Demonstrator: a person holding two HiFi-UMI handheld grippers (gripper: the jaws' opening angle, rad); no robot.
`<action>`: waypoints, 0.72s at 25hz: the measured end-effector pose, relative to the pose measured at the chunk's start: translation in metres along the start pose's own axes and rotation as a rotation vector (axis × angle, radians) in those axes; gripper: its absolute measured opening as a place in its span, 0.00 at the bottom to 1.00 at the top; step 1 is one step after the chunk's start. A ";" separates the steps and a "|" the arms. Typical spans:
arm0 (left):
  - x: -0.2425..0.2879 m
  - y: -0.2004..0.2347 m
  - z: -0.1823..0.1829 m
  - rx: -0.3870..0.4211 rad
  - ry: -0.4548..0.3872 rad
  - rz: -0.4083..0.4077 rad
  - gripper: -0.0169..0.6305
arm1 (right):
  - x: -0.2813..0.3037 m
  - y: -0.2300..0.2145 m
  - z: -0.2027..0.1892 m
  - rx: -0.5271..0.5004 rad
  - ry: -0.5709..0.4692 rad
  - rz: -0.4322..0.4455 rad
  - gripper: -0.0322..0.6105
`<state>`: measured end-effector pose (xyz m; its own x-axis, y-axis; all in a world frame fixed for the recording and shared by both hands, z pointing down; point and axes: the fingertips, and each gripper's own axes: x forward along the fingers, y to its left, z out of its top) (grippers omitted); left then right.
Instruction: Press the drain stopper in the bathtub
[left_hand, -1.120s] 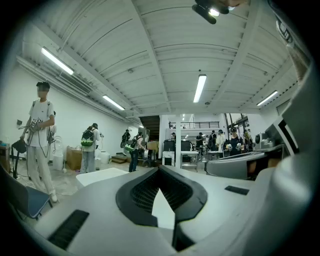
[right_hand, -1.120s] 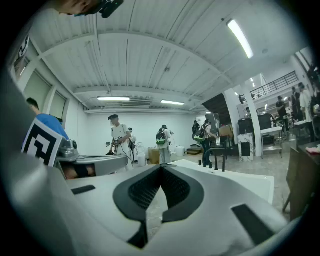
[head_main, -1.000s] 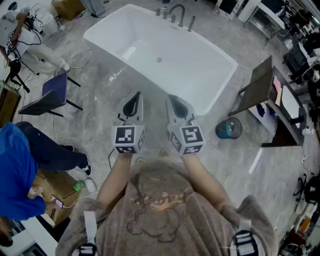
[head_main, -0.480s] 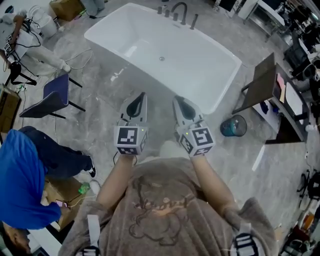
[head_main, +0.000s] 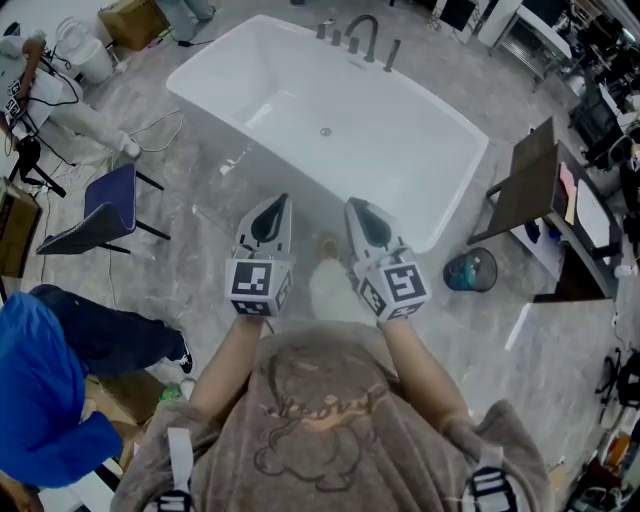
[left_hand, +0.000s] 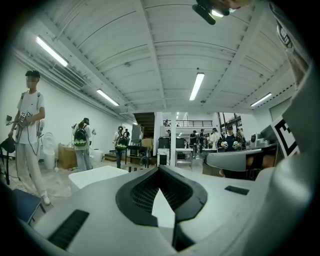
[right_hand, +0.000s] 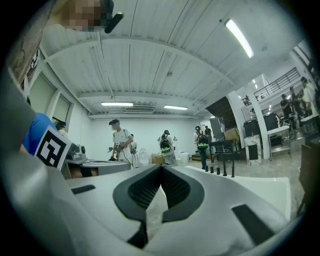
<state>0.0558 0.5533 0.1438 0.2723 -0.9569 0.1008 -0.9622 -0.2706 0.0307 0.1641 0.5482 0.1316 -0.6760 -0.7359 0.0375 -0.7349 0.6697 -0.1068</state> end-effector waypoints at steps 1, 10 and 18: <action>0.008 0.003 0.000 -0.002 0.000 -0.001 0.03 | 0.007 -0.005 0.000 0.000 -0.001 0.002 0.05; 0.082 0.037 0.015 -0.012 -0.002 -0.011 0.03 | 0.074 -0.049 0.001 0.020 0.007 0.000 0.05; 0.155 0.064 0.034 -0.008 0.001 -0.029 0.03 | 0.137 -0.092 0.014 0.030 0.022 -0.008 0.05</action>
<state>0.0362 0.3841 0.1273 0.3004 -0.9485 0.1002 -0.9538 -0.2977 0.0414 0.1403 0.3843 0.1328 -0.6712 -0.7388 0.0605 -0.7387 0.6600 -0.1365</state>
